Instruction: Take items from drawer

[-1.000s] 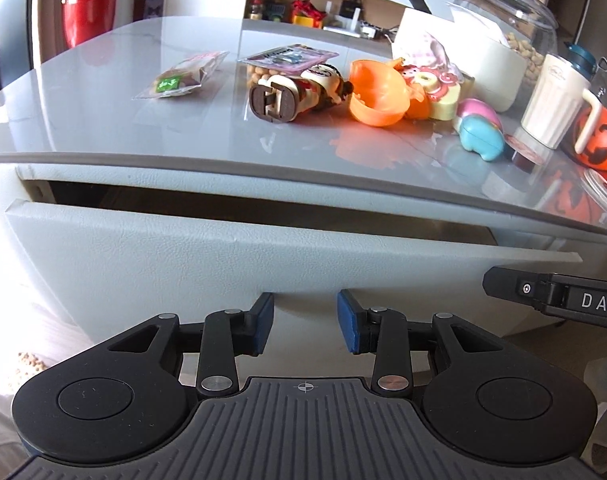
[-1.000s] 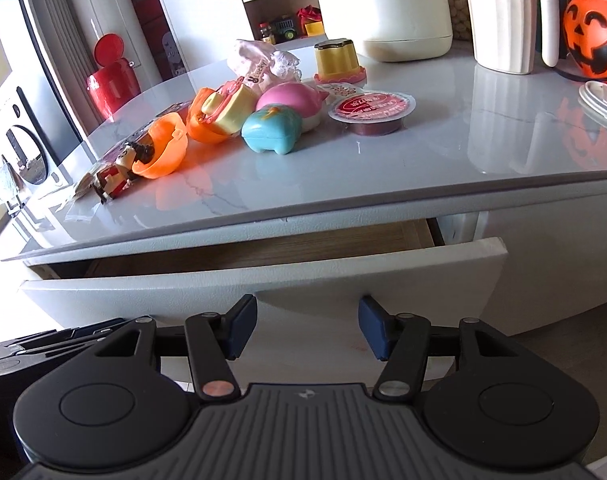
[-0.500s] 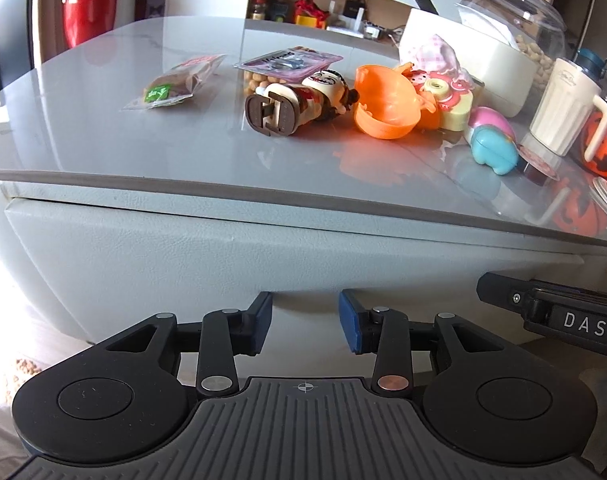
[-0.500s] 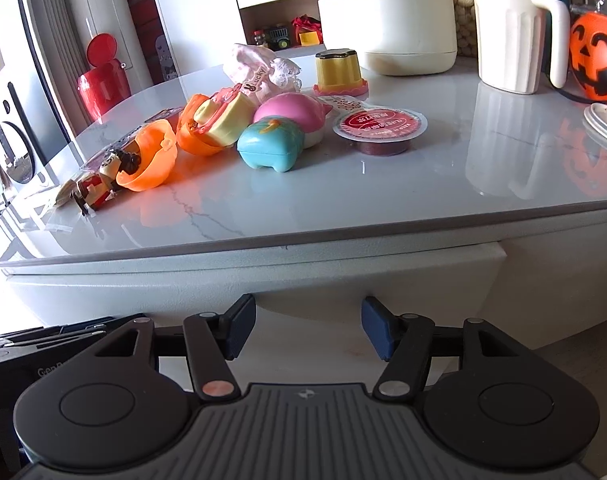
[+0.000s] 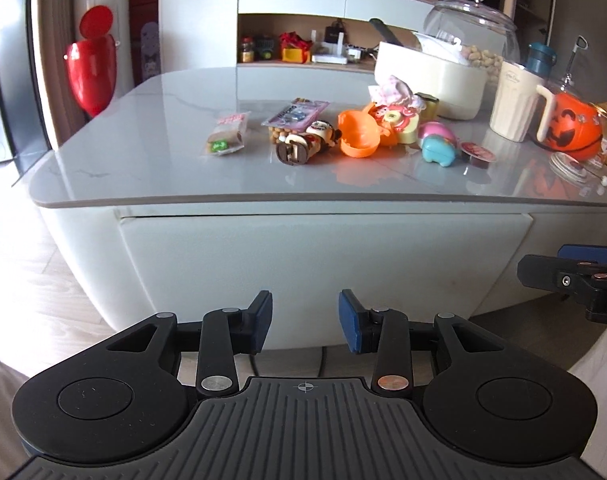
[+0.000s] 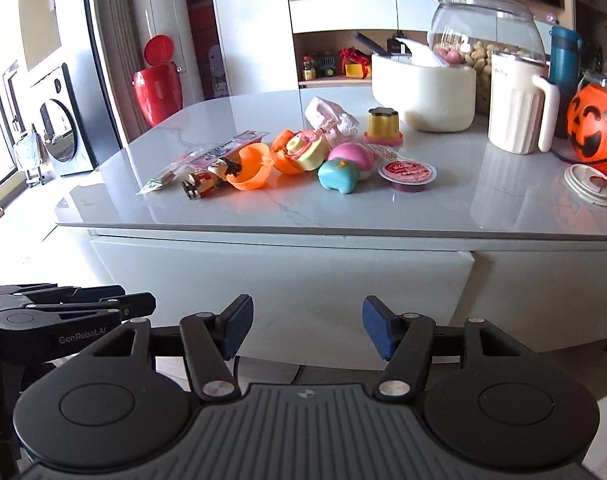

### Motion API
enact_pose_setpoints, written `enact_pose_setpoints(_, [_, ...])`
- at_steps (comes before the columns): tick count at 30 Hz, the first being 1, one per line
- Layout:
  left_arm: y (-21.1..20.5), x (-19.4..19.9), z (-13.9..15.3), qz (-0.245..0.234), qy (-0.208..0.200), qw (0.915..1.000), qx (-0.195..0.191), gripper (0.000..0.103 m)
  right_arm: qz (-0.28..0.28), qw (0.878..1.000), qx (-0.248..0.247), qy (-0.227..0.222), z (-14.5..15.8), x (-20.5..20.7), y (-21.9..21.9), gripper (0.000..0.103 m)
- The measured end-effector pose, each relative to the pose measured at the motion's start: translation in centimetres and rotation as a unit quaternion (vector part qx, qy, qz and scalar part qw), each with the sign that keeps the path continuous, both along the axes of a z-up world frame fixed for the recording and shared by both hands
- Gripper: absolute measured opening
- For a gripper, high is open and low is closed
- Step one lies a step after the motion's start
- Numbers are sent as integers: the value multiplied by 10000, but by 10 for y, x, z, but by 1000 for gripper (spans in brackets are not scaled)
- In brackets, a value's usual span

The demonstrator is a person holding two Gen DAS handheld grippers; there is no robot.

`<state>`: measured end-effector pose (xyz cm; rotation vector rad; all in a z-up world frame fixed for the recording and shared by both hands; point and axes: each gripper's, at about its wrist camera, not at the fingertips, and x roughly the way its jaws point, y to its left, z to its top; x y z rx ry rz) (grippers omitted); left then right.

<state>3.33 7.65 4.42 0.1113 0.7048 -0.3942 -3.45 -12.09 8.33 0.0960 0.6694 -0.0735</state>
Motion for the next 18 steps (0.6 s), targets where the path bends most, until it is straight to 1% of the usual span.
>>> enact_pose_setpoints(3, [3,-22,7,19,-66,10000,37,40,92,9998,139,-50,4,-24,8,65])
enact_pose_setpoints(5, [4,-36,6,8,-156,9999,12,40,104,9998,71,-181,0,-42,15,67])
enact_pose_setpoints(8, [-1,-60,-8,-98,-361,9992,127,40,-31,9995,-125,-305,-23,-62,23,70])
enact_pose_setpoints(9, [-4,-65,-13,-162,-323,9992,196,40,-64,9995,-200,-218,-34,-64,25,70])
enact_pose_setpoints(10, [-9,-68,-17,-259,-281,9989,269,41,-14,9995,-323,-2,-42,-61,28,68])
enact_pose_setpoints(11, [-12,-68,-17,-341,-305,9985,294,41,24,9992,-386,137,-43,-56,29,68])
enact_pose_setpoints(14, [-9,-69,-12,-292,-485,9983,95,40,34,9984,-526,-201,-37,-63,33,68])
enact_pose_setpoints(18, [-7,-65,-16,-186,-357,9992,88,40,40,9986,-487,-185,-38,-62,32,68])
